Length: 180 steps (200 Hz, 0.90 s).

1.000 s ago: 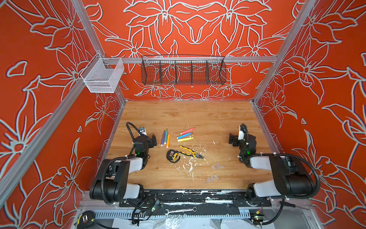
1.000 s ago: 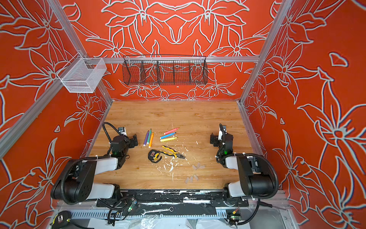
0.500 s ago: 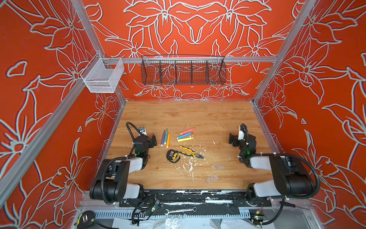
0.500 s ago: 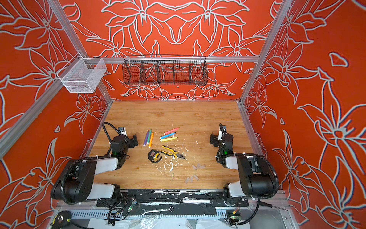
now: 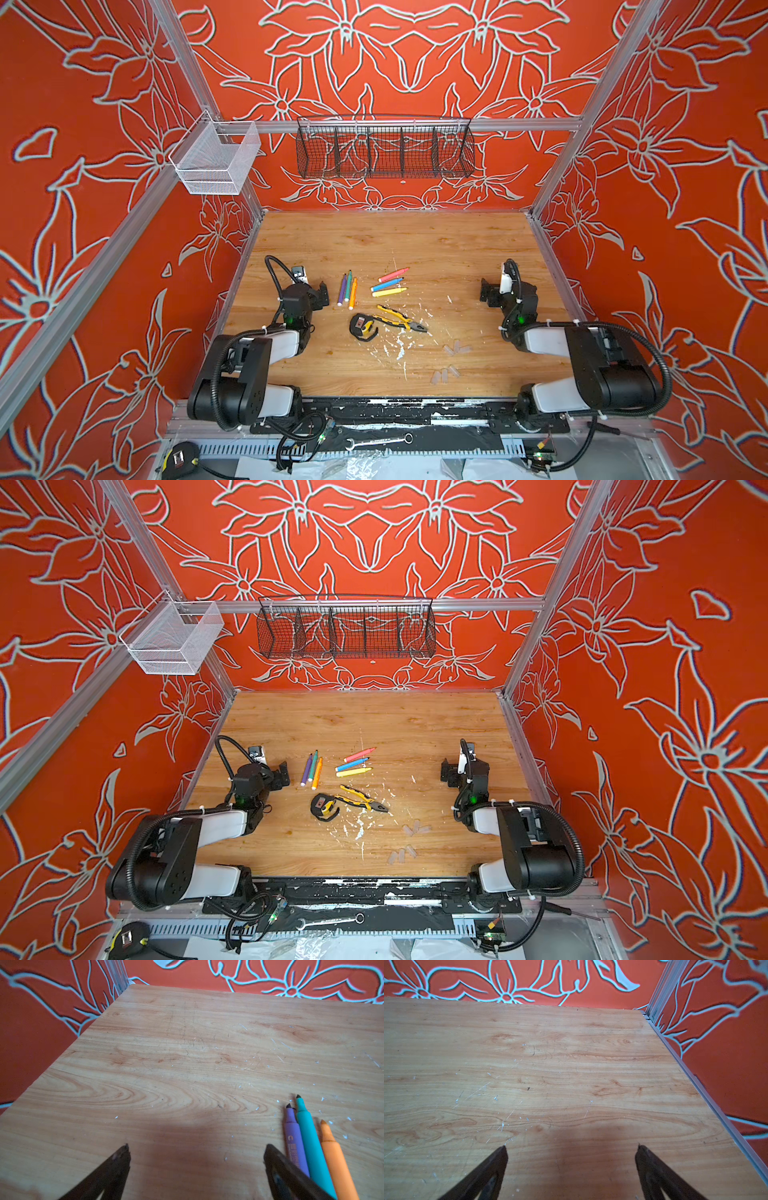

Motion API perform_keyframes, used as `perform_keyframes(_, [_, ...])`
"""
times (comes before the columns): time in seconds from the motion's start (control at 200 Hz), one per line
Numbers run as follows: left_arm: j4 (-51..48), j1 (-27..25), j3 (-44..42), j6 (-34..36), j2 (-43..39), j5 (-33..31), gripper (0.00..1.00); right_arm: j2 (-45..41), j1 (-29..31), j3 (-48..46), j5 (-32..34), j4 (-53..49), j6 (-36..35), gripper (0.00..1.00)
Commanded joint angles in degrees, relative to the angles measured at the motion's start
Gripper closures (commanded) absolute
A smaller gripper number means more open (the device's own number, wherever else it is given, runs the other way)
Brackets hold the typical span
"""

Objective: Insert the pens into the pen caps

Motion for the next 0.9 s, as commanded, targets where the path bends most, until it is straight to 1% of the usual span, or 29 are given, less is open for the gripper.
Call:
perform_keyframes(0.0, [-12.4, -0.9, 5.5, -0.1, -7.1, -2.1, 0.03, -0.1, -0.1, 0.8, -0.9, -0.3, -0.8, 0.03])
perform_keyframes(0.035, [-13.8, -1.0, 5.3, -0.5, -9.1, -2.2, 0.03, -0.1, -0.1, 0.8, -1.0, -0.3, -0.9, 0.03])
perform_keyframes(0.155, [-10.0, -3.0, 0.5, 0.8, -16.4, -1.8, 0.03, -0.1, -0.1, 0.8, -1.0, -0.3, -0.9, 0.03])
perform_keyframes(0.2, [-10.1, -3.2, -0.7, -1.2, -19.7, -1.2, 0.03, -0.1, -0.1, 0.8, -1.0, -0.3, -0.9, 0.03])
perform_keyframes(0.24, [-10.2, -3.2, -1.5, -3.5, -24.4, -0.4, 0.03, -0.1, -0.1, 0.8, -0.9, -0.3, -0.8, 0.03])
perform_keyframes(0.31, [-11.1, -3.2, -2.1, -7.2, -30.4, 2.3, 0.03, 0.0, -0.2, 1.0, -0.8, -0.4, -0.7, 0.03])
perform_keyframes(0.37, [-15.2, -3.2, -1.0, -9.7, -35.3, 5.6, 0.03, -0.1, -0.1, 1.0, -0.7, -0.4, -0.7, 0.03])
perform_keyframes(0.405, [-18.3, -3.2, 0.4, -10.0, -37.9, 8.1, 0.03, -0.1, -0.1, 0.9, -0.7, -0.4, -0.7, 0.03])
perform_keyframes(0.51, [-30.7, -3.1, 4.0, -11.4, -43.7, 15.2, 0.03, -0.1, -0.1, 0.9, -0.7, -0.3, -0.7, 0.03])
perform_keyframes(0.555, [-29.3, -3.1, 2.3, -13.4, -45.5, 15.1, 0.03, -0.7, 0.0, 0.4, -1.6, 0.9, -1.0, 0.03])
perform_keyframes(0.585, [-28.2, -3.2, 0.5, -16.7, -47.0, 13.1, 0.03, -2.9, 0.7, 0.3, -1.7, -0.5, -1.9, 0.03])
perform_keyframes(0.61, [-28.0, -3.2, -1.1, -20.1, -48.2, 10.8, 0.03, -5.7, 1.7, 0.6, 0.5, -3.0, -2.3, 0.03])
perform_keyframes(0.646, [-28.8, -3.1, -3.0, -24.4, -49.8, 8.0, 0.03, -10.1, 3.3, 1.7, 4.3, -8.8, -2.6, 0.03])
perform_keyframes(0.671, [-28.7, -2.8, -4.0, -25.7, -51.2, 7.6, 0.03, -14.0, 4.2, 2.8, 6.1, -14.4, -2.2, 0.03])
perform_keyframes(0.711, [-28.7, -2.4, -5.1, -25.5, -52.9, 10.3, 0.03, -19.1, 4.3, 4.4, 7.3, -21.2, 0.5, 0.03])
perform_keyframes(0.736, [-28.4, -2.2, -5.6, -24.9, -53.7, 12.9, 0.03, -22.2, 4.3, 5.2, 8.2, -24.3, 3.7, 0.03])
perform_keyframes(0.776, [-27.5, -2.0, -6.1, -24.6, -54.7, 16.9, 0.03, -26.5, 4.2, 6.0, 9.4, -27.9, 10.6, 0.03])
perform_keyframes(0.806, [-26.8, -2.0, -6.6, -24.6, -55.1, 19.6, 0.03, -29.4, 4.1, 7.1, 9.9, -32.7, 16.6, 0.03])
perform_keyframes(0.841, [-26.3, -2.0, -6.8, -24.8, -55.3, 22.0, 0.03, -33.0, 4.0, 7.8, 8.5, -36.2, 20.0, 0.03])
perform_keyframes(0.896, [-26.2, -2.0, -7.1, -25.5, -55.4, 24.2, 0.03, -37.8, 3.9, 9.0, 1.6, -40.0, 21.3, 0.03])
